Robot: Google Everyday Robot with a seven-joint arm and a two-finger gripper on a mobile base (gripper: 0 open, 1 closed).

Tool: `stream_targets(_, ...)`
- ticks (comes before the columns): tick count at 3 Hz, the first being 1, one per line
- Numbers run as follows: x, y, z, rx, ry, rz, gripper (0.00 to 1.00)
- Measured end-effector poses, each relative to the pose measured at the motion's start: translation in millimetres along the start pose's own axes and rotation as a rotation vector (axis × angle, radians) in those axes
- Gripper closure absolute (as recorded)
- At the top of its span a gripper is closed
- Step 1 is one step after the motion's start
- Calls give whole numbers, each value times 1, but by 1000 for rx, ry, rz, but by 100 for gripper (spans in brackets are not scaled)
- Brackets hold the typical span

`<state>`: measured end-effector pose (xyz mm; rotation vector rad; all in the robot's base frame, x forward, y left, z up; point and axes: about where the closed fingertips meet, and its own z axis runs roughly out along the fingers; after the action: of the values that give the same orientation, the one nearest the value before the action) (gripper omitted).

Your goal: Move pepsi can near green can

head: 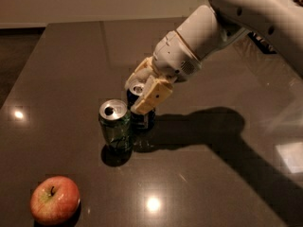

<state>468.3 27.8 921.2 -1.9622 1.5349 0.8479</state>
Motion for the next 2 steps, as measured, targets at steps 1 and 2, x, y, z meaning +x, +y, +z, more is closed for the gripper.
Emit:
stream_targets(1, -2, 11, 8, -16, 9, -55, 59)
stream_targets(2, 4, 17, 16, -28, 19, -84, 28)
